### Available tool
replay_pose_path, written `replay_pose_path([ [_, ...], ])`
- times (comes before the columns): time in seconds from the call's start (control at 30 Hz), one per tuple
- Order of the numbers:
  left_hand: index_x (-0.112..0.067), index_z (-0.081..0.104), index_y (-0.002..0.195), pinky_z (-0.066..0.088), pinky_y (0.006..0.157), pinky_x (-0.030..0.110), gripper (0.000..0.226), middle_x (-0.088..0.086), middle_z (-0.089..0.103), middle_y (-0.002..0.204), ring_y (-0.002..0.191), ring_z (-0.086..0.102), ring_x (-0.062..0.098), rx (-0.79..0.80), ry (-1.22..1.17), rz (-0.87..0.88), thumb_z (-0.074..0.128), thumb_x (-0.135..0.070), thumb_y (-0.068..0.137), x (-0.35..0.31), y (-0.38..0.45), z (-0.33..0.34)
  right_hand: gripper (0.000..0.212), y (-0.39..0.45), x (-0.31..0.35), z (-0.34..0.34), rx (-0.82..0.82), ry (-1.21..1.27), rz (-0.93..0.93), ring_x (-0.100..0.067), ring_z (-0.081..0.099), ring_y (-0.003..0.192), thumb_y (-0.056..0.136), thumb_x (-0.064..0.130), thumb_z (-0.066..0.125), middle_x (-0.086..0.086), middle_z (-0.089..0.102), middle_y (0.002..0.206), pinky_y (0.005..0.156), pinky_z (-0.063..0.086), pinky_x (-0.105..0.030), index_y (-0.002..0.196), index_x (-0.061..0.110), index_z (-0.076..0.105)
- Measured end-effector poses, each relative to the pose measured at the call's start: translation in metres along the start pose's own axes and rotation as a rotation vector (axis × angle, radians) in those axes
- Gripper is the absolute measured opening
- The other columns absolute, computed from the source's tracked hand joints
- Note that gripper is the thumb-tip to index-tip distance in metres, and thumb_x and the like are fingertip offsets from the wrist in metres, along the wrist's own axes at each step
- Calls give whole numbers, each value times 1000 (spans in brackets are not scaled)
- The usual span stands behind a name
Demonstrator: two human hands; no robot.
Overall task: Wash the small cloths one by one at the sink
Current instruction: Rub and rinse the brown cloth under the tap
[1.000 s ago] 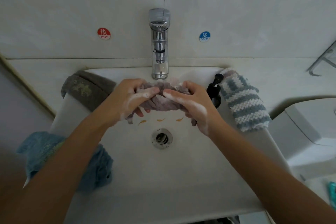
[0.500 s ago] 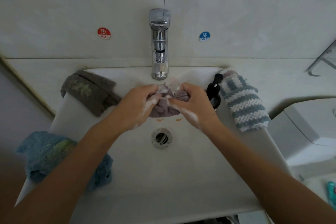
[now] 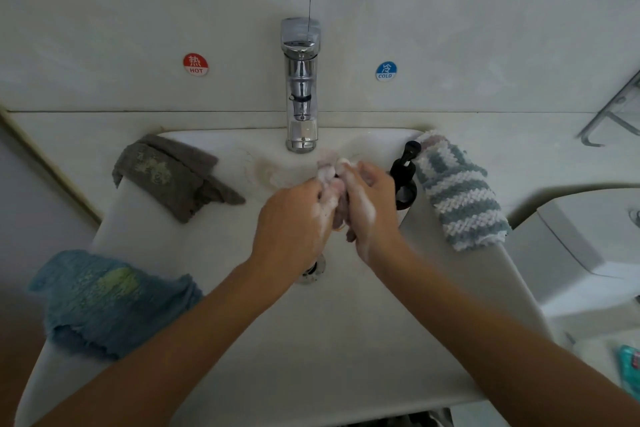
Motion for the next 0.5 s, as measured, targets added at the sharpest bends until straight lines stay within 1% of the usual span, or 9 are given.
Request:
replay_pose_path([
  [0.07,-24,48,71,45,60,30,33,-3,56,63,63,58,16,-72,-90,-95,34,-30,100,11,8,0,34,-12,-1,9,57,-6,-28,-4,38,39,99,18,53,5,44,49,33,25,-16,66,13,49],
  [0.13,-22,44,69,36,51,18,32,-11,45,58,54,48,5,-171,21,-53,35,-28,99,18,14,-5,39,-19,-1,16,85,-45,-72,0,34,38,99,16,50,10,40,45,35,25,-14,60,14,47],
  [0.17,-21,46,72,34,50,17,29,-12,43,57,53,49,7,-178,81,-42,36,-28,99,18,12,-6,40,-18,-2,18,84,-49,-70,0,34,37,100,17,50,11,39,44,35,25,-14,60,12,48],
  [0.23,-18,50,74,40,51,25,28,-3,53,58,57,56,21,-131,153,-28,37,-27,97,11,0,2,38,-8,-5,18,39,10,18,-4,39,38,101,22,50,7,44,47,39,27,-17,67,7,54],
  [0.3,-15,52,70,40,49,28,28,6,58,59,54,56,26,-114,88,39,37,-30,88,-2,-15,10,34,-1,-6,15,28,132,125,-12,46,42,102,24,50,1,49,50,48,32,-23,73,7,55],
  [0.37,-7,55,71,44,53,31,38,8,60,61,58,61,29,-125,-57,-21,35,-34,89,1,-9,11,33,-8,-3,14,75,143,96,-11,47,43,104,21,47,2,49,49,45,34,-21,74,8,55],
  [0.4,-6,52,71,43,55,32,38,6,59,63,61,61,28,-126,-28,-54,36,-34,91,8,0,10,36,-15,0,15,103,93,53,-6,45,40,104,20,46,7,48,46,41,33,-18,70,12,55],
  [0.47,-13,50,76,35,57,28,23,3,52,64,59,52,23,-133,96,-65,45,-23,96,21,13,1,45,-27,3,18,157,-23,-13,1,41,37,103,19,48,12,44,42,38,32,-14,58,22,53],
  [0.5,-11,55,81,36,57,28,16,1,50,64,59,50,21,-145,112,-87,51,-16,95,22,12,-1,45,-26,4,19,167,-36,-4,0,41,37,103,18,48,12,44,42,37,31,-13,58,21,54],
])
Point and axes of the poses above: each hand's wrist, its own y-axis towards the middle knuckle, its own z-axis out of the palm, x = y × z, the point moved 3 cm from there along y, towards the middle knuckle
